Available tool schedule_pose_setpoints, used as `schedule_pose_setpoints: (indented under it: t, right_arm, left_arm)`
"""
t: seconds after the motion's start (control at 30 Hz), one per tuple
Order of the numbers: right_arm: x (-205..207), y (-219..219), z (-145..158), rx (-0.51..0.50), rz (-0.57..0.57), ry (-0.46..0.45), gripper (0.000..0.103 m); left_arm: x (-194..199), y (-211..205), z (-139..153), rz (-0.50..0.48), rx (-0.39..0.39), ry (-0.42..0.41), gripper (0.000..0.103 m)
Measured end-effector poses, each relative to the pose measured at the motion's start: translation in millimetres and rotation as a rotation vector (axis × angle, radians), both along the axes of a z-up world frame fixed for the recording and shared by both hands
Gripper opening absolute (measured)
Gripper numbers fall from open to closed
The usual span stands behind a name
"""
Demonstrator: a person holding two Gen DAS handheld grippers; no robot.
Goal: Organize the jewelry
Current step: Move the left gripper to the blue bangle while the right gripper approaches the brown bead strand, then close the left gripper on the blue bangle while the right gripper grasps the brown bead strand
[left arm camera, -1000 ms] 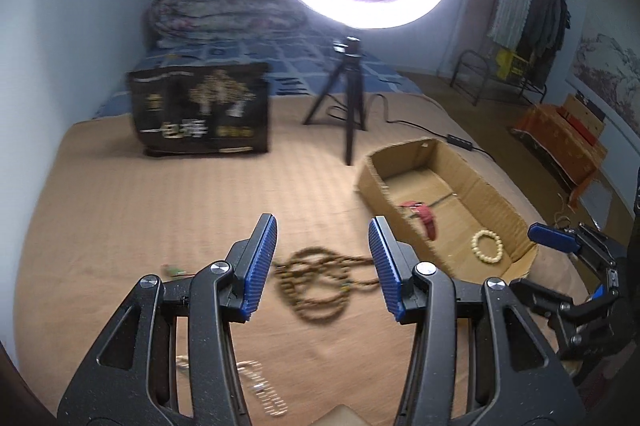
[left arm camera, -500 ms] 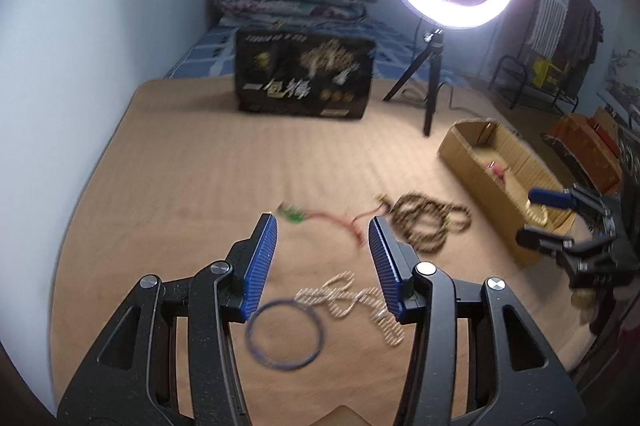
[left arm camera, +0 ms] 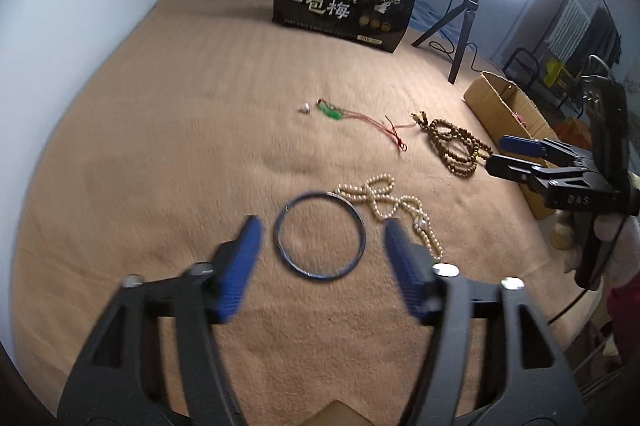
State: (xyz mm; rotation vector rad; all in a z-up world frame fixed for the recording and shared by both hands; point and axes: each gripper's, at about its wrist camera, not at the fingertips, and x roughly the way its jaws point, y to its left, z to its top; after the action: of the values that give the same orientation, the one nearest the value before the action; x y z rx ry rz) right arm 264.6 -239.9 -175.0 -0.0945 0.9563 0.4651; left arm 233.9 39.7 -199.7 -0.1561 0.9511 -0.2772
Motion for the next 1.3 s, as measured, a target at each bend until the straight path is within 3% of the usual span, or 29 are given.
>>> schedule_pose_setpoints:
  t: [0.17,0.6,1.3]
  right_arm:
    - [9.9,4.6,-9.8,-0.017,0.015,0.019,0.079]
    - [33.0,13.1,-31.1,-0.092,0.044,0.061,0.079]
    - [60.6,12.2,-46.7,-0.151,0.018,0.121,0.079]
  left_arm:
    - [3.7,-4.7,-16.3,-0.001,-0.010,0.037,0.073]
    - [11.4,-31.3,-40.7,-0.054,0.118,0.050,0.075]
    - [24.2,-37.3,-53.3,-0.025,0.184,0.016,0.078]
